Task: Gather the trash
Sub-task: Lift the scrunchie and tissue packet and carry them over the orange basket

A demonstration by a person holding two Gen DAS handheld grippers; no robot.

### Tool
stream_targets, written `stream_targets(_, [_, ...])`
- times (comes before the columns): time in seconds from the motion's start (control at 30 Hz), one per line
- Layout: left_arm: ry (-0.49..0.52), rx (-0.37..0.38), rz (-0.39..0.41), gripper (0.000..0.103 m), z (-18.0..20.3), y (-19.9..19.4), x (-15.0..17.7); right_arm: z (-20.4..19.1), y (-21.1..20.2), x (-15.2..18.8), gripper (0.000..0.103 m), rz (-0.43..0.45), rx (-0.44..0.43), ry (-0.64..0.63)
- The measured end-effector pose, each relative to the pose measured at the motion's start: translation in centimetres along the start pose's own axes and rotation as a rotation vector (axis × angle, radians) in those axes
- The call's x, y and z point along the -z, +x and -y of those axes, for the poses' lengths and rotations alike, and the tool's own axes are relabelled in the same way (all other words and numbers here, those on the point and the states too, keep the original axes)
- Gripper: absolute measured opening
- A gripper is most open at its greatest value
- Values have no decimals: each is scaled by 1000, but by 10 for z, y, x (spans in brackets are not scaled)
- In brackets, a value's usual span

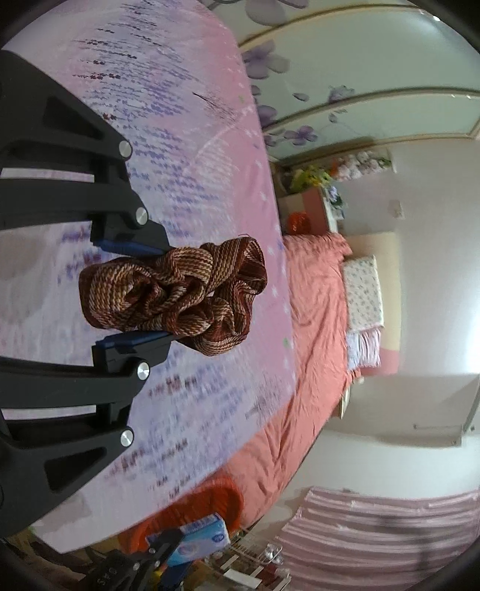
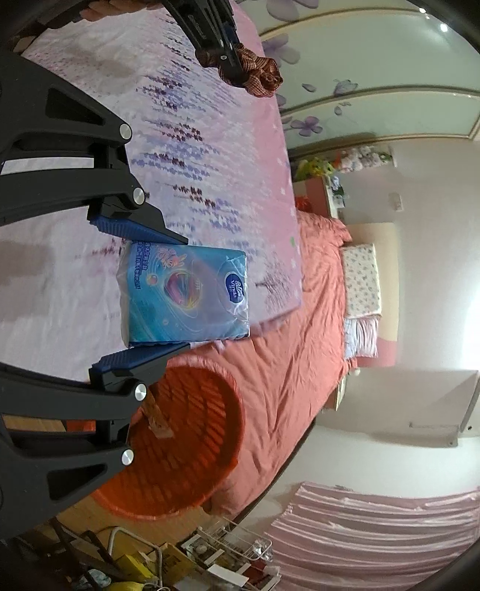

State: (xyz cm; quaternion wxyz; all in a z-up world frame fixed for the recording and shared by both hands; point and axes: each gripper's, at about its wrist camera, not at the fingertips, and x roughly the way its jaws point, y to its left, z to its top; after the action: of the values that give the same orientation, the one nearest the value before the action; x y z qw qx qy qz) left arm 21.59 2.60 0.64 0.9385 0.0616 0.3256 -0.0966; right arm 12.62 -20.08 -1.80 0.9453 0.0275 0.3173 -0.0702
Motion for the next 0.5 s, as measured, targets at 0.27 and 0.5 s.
stream_targets(0.27, [57,104,27,33,59,-20,-11,38,-11,-1,50,32,23,59])
stream_targets(0.5, [101,190,42,34,106,-29,-15,72,-15,1,50,51,35,116])
